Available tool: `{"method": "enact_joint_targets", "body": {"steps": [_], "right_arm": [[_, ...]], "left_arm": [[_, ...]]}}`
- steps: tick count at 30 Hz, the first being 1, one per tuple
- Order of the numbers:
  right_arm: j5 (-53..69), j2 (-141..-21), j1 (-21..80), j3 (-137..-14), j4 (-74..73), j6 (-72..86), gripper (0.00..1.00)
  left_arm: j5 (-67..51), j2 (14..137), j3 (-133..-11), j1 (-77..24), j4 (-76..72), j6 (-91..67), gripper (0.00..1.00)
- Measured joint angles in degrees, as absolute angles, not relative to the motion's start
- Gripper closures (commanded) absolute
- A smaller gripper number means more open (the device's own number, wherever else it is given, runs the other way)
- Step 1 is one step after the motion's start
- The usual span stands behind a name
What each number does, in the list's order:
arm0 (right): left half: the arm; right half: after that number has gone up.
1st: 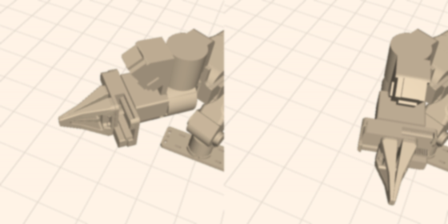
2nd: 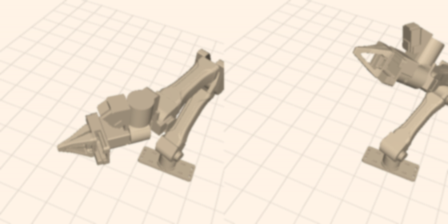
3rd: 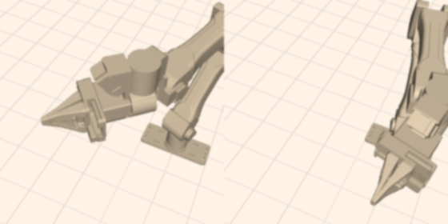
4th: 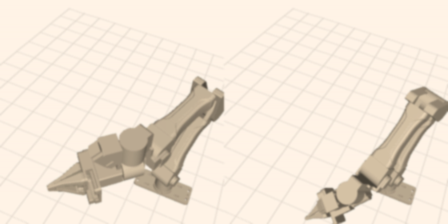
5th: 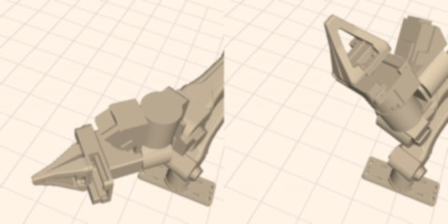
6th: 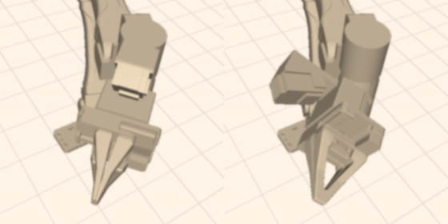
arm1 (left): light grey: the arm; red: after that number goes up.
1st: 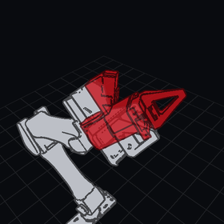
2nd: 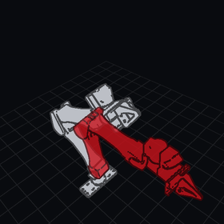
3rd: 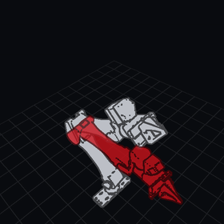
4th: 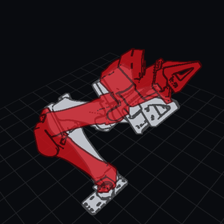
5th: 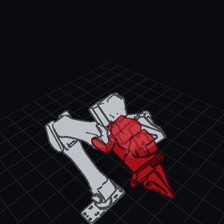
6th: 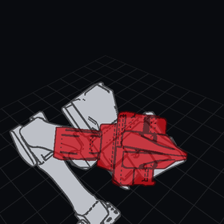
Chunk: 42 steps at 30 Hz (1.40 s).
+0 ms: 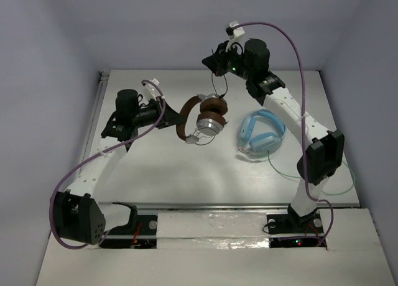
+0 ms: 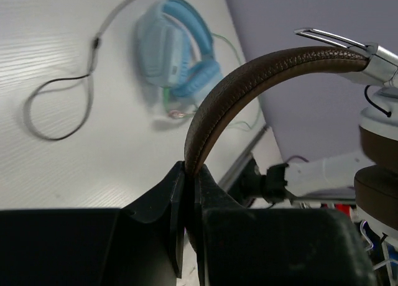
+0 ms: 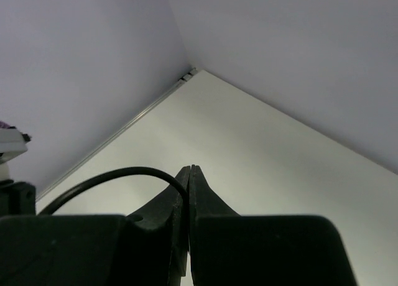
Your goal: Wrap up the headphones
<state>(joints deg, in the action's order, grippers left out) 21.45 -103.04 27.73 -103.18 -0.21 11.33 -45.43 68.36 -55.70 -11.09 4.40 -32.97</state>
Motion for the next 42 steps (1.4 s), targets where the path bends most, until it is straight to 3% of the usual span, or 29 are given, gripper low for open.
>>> {"method": "enact_joint_targets", "body": {"steps": [3, 11, 14, 15, 18, 29, 34, 38, 42], "right_arm": [[22.09, -104.01, 27.73, -101.65, 0.14, 11.9, 0.97], [32.05, -103.85, 27.73, -83.96, 7.53, 16.8, 0.88], [35.62, -103.59, 27.73, -79.0, 12.27, 19.46, 0.65], [36.64, -103.44, 27.73, -77.43, 14.06, 20.49, 0.53], [39.44, -103.09, 27.73, -73.25, 19.59, 23.38, 0.42], [42.24, -103.09, 27.73, -63.77, 34.48, 29.41, 0.41], [42.28, -103.09, 27.73, -57.39, 39.64, 32.25, 0.22], [43.13, -103.09, 27.73, -53.71, 43.29, 35.07, 0.22], [43.7, -103.07, 27.73, -51.05, 47.86, 37.58, 0.28]], "left_arm": [[-49.39, 69.01, -54.39, -14.33, -4.89, -38.17, 1.0], [-53.49, 72.66, -53.82, -15.73, -25.87, -53.39, 1.0], [-53.63, 73.63, -53.82, -15.77, -31.57, -57.54, 1.0], [-53.89, 73.65, -53.93, -15.77, -33.23, -58.41, 1.0], [-53.84, 73.65, -54.7, -15.84, -37.28, -60.18, 1.0], [-48.64, 72.53, -62.83, -16.03, -32.16, -58.54, 1.0], [-42.81, 70.11, -64.31, -16.03, -28.91, -57.32, 1.0], [-37.36, 68.29, -64.31, -16.03, -25.96, -56.36, 1.0], [-32.58, 66.5, -64.36, -15.79, -23.27, -55.68, 1.0]]}}
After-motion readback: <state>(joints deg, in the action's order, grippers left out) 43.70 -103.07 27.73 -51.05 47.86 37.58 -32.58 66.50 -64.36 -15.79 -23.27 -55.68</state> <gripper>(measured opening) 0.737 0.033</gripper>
